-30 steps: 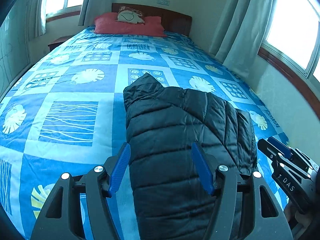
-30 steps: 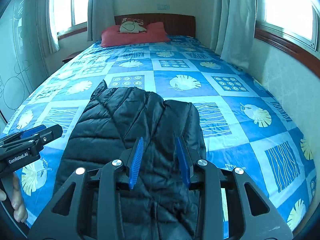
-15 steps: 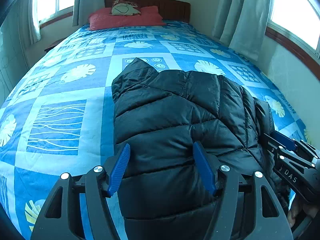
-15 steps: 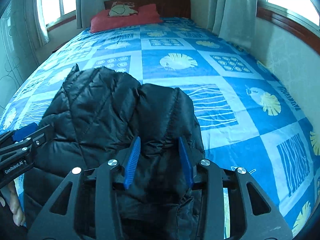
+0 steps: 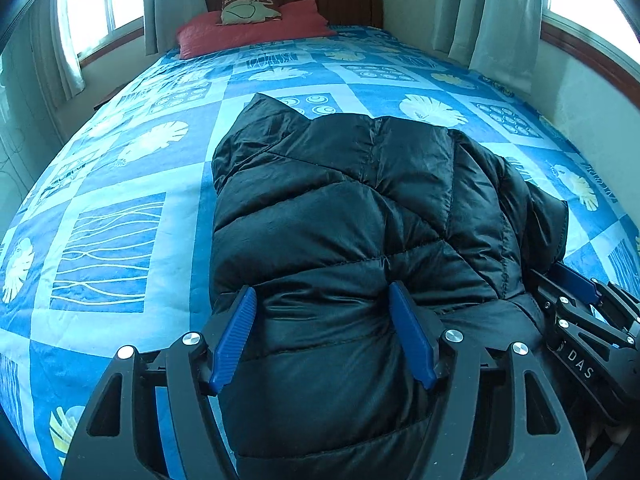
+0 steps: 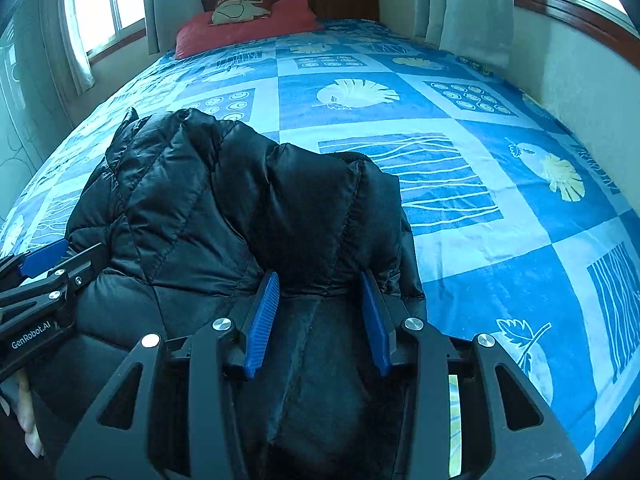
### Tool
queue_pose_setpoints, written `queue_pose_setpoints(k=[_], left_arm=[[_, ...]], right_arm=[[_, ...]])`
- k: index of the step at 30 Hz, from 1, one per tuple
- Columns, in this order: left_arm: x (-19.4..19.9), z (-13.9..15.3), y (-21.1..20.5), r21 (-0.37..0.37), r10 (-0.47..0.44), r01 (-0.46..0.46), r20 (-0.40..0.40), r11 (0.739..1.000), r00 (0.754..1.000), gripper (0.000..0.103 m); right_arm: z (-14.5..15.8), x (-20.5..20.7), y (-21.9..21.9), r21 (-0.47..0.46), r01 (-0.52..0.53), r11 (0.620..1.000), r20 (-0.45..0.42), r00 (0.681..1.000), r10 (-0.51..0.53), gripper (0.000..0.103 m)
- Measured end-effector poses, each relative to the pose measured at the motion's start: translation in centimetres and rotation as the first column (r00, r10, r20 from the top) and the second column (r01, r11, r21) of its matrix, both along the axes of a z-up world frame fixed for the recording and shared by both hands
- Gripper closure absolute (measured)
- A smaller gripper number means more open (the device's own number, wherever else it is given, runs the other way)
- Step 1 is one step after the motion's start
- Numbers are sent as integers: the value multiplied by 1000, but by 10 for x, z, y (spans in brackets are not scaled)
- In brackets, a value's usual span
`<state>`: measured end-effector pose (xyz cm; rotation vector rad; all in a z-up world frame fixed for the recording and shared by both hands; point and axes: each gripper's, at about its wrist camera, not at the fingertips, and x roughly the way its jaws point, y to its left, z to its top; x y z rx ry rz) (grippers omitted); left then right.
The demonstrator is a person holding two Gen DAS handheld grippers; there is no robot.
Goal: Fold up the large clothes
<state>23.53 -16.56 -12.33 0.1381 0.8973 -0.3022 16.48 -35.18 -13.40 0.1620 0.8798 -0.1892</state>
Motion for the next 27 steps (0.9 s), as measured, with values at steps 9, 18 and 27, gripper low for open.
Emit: queue_pose_setpoints(k=[9, 18, 27], left_arm=[[4, -8, -3, 5, 9, -9, -5, 1000, 1000, 35], [4, -9, -3, 3, 8, -8, -5, 1000, 1000, 35], [3, -9, -2, 3, 7, -7, -4, 1000, 1000, 35]], right_arm=[[-8, 2, 1, -5, 6, 1000, 5, 1000, -6, 63], [-10, 1, 6, -22, 13, 1000, 9, 1000, -13, 63], [-10, 1, 5, -22, 14, 1000, 9, 1000, -14, 63]])
